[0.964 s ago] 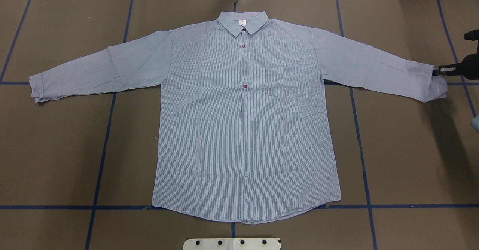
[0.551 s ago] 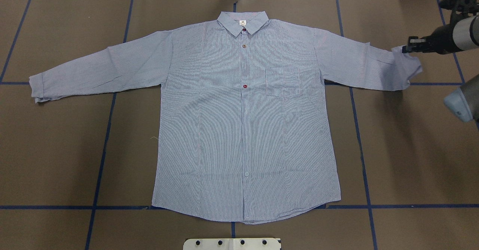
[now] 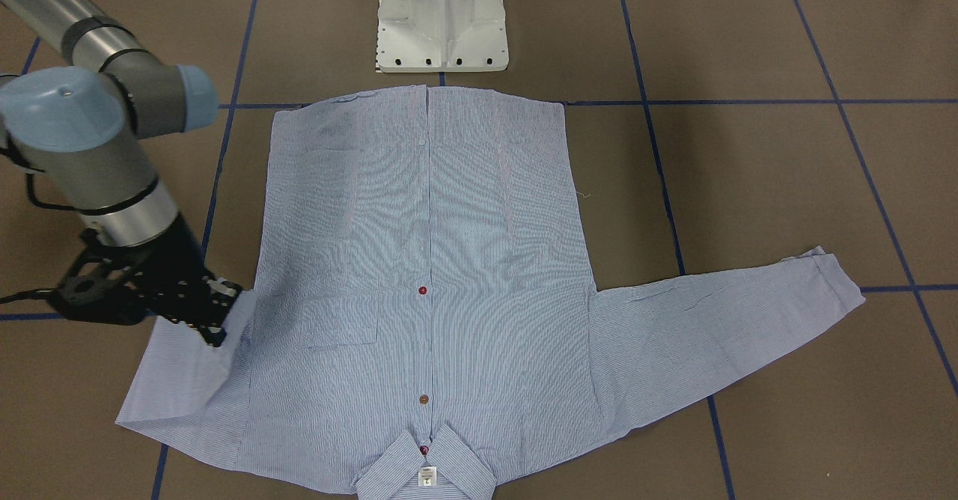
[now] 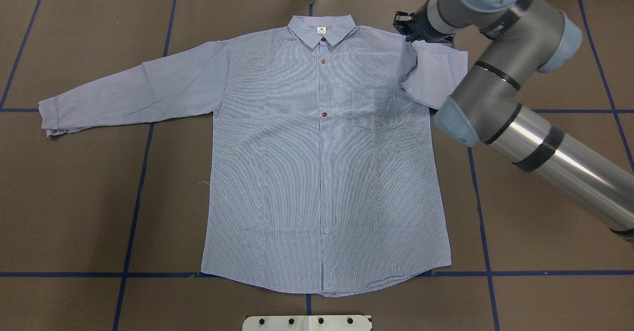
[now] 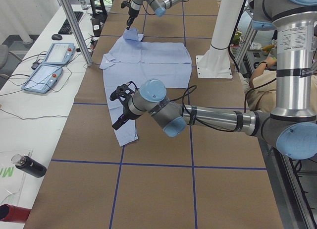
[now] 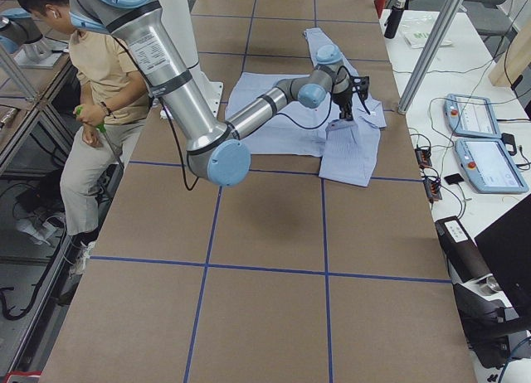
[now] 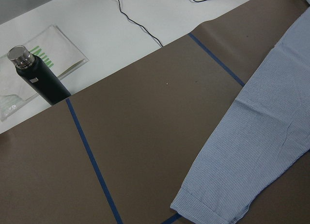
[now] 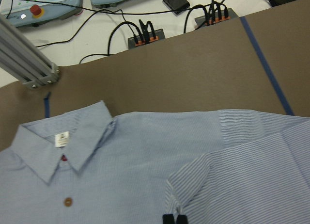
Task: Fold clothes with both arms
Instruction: 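Carry the sleeve with the right gripper across the shirt toward the collar, then release the sleeve and raise the right gripper while the left gripper grasps its cuff, then carry the other sleeve with the left gripper across the shirt front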
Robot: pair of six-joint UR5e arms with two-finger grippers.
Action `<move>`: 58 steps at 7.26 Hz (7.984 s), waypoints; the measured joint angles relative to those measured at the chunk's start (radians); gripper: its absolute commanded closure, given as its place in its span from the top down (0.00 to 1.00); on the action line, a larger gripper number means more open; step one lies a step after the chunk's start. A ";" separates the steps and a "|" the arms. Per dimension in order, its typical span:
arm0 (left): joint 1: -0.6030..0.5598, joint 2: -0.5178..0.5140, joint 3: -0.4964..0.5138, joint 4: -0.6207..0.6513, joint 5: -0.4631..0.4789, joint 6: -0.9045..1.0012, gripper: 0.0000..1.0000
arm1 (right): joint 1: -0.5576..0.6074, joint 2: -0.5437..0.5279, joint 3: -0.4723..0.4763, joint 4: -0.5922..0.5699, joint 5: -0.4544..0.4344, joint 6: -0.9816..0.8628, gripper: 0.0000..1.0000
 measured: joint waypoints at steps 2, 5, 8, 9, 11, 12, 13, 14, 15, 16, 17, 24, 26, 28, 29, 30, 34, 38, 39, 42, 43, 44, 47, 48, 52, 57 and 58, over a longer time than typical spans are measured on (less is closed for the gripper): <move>0.000 0.000 0.001 0.000 0.001 0.000 1.00 | -0.077 0.230 -0.170 -0.045 -0.118 0.097 0.00; 0.000 0.000 0.015 0.000 0.001 0.001 1.00 | -0.167 0.385 -0.357 -0.049 -0.252 0.154 0.00; 0.000 -0.001 0.020 -0.001 0.003 0.001 1.00 | -0.233 0.492 -0.519 -0.048 -0.314 0.189 0.00; 0.000 -0.001 0.021 -0.001 0.004 0.000 1.00 | -0.248 0.529 -0.569 -0.048 -0.331 0.200 0.43; 0.000 -0.001 0.027 -0.001 0.005 -0.002 1.00 | -0.264 0.618 -0.676 -0.049 -0.339 0.250 1.00; 0.000 -0.002 0.029 -0.001 0.005 -0.004 1.00 | -0.265 0.657 -0.701 -0.068 -0.323 0.262 1.00; 0.000 -0.003 0.032 -0.001 0.005 -0.005 1.00 | -0.262 0.699 -0.711 -0.114 -0.291 0.264 1.00; 0.002 -0.005 0.034 -0.001 0.005 -0.006 1.00 | -0.250 0.737 -0.705 -0.175 -0.247 0.257 1.00; 0.004 -0.009 0.038 -0.014 0.005 -0.007 1.00 | -0.223 0.753 -0.679 -0.233 -0.195 0.234 1.00; 0.024 -0.014 0.052 -0.050 0.006 -0.008 1.00 | -0.184 0.740 -0.624 -0.284 -0.135 0.189 1.00; 0.063 -0.025 0.091 -0.111 0.010 -0.018 1.00 | -0.142 0.681 -0.524 -0.321 -0.073 0.127 1.00; 0.442 -0.068 0.369 -0.573 0.373 -0.739 1.00 | 0.203 -0.153 0.390 -0.396 0.265 -0.452 1.00; 0.524 -0.070 0.445 -0.661 0.455 -0.906 0.91 | 0.304 -0.320 0.473 -0.392 0.338 -0.639 1.00; 0.571 -0.075 0.509 -0.728 0.492 -0.973 0.78 | 0.364 -0.384 0.495 -0.391 0.383 -0.731 1.00; 0.578 -0.089 0.534 -0.738 0.496 -0.986 0.76 | 0.372 -0.391 0.498 -0.391 0.388 -0.743 1.00; 0.581 -0.115 0.570 -0.742 0.497 -0.992 0.76 | 0.375 -0.392 0.499 -0.391 0.390 -0.747 1.00; 0.580 -0.149 0.611 -0.749 0.472 -0.984 0.77 | 0.376 -0.387 0.500 -0.391 0.390 -0.747 1.00; 0.576 -0.113 0.589 -0.745 0.405 -0.915 0.76 | 0.376 -0.386 0.500 -0.391 0.390 -0.740 1.00; 0.578 -0.112 0.587 -0.742 0.405 -0.912 0.48 | 0.376 -0.386 0.500 -0.390 0.390 -0.739 1.00; 0.580 -0.115 0.586 -0.740 0.411 -0.913 0.00 | 0.376 -0.387 0.501 -0.389 0.390 -0.738 1.00; 0.580 -0.115 0.585 -0.741 0.410 -0.913 0.00 | 0.376 -0.387 0.501 -0.390 0.390 -0.738 1.00; 0.577 -0.114 0.581 -0.742 0.409 -0.912 0.00 | 0.376 -0.387 0.501 -0.390 0.390 -0.737 1.00; 0.512 -0.114 0.513 -0.715 0.320 -0.906 0.00 | 0.376 -0.387 0.500 -0.391 0.389 -0.737 1.00; 0.459 -0.119 0.463 -0.657 0.266 -0.906 0.00 | 0.376 -0.387 0.500 -0.390 0.388 -0.736 1.00; 0.453 -0.310 0.144 -0.034 0.296 -0.909 0.00 | 0.376 -0.388 0.500 -0.391 0.388 -0.728 1.00; 0.813 -0.968 0.368 0.464 0.530 -1.158 0.00 | 0.375 -0.392 0.496 -0.391 0.388 -0.718 1.00; 0.841 -1.055 0.444 0.469 0.550 -1.184 0.00 | 0.375 -0.392 0.496 -0.391 0.388 -0.717 1.00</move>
